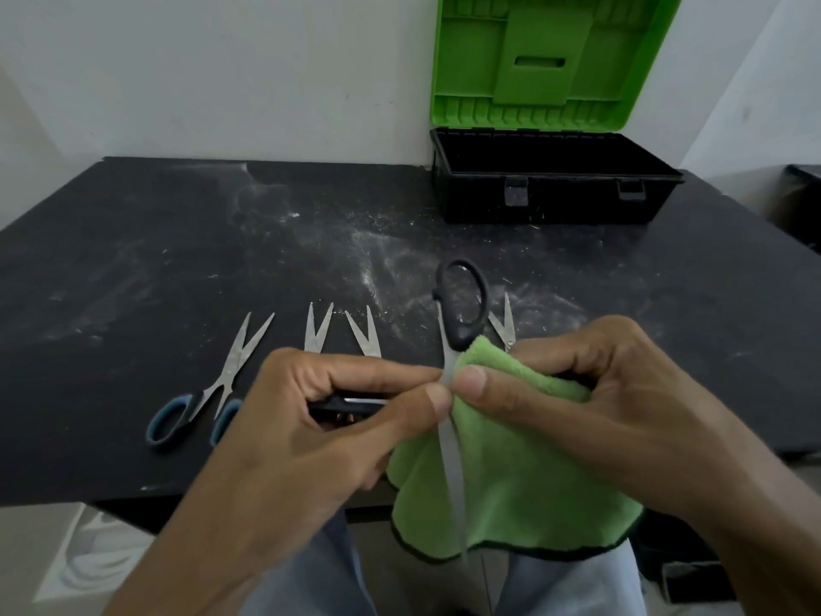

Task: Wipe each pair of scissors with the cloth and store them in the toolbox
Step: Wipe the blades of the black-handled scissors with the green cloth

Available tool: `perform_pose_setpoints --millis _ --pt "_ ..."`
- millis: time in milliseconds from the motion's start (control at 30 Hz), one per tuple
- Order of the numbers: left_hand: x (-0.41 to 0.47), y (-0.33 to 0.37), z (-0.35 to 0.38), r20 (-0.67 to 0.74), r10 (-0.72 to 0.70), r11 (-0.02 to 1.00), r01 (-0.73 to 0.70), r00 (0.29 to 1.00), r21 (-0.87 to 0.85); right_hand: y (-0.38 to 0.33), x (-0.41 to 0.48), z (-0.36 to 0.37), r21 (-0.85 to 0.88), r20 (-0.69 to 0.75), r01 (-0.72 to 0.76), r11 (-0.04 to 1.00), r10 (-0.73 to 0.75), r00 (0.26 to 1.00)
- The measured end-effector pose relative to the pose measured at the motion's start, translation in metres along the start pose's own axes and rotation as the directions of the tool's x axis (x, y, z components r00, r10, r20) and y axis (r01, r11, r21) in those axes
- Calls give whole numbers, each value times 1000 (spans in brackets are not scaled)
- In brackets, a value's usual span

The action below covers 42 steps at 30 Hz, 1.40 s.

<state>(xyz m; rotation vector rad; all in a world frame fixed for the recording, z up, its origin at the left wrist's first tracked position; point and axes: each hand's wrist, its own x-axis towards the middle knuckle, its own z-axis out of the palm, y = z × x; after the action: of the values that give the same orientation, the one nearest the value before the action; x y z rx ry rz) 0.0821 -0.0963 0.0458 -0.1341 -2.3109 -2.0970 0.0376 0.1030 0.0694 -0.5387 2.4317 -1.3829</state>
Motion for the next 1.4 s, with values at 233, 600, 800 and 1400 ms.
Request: perform_pose_setpoints --millis 233,600,800,1400 --pt "5 4 -6 -16 13 1000 -14 1000 -23 -4 2 -11 -15 -65 -7 1000 6 998" --pt "2 6 -13 -61 64 998 -65 996 -7 -13 1 -20 -30 -88 16 999 -19 996" --pt "3 10 -3 -43 69 998 -69 997 -12 -18 7 -7 -39 -51 95 995 -97 994" --pt "0 18 -8 -37 66 998 -66 997 14 -15 5 -13 17 -156 133 991 -129 979"
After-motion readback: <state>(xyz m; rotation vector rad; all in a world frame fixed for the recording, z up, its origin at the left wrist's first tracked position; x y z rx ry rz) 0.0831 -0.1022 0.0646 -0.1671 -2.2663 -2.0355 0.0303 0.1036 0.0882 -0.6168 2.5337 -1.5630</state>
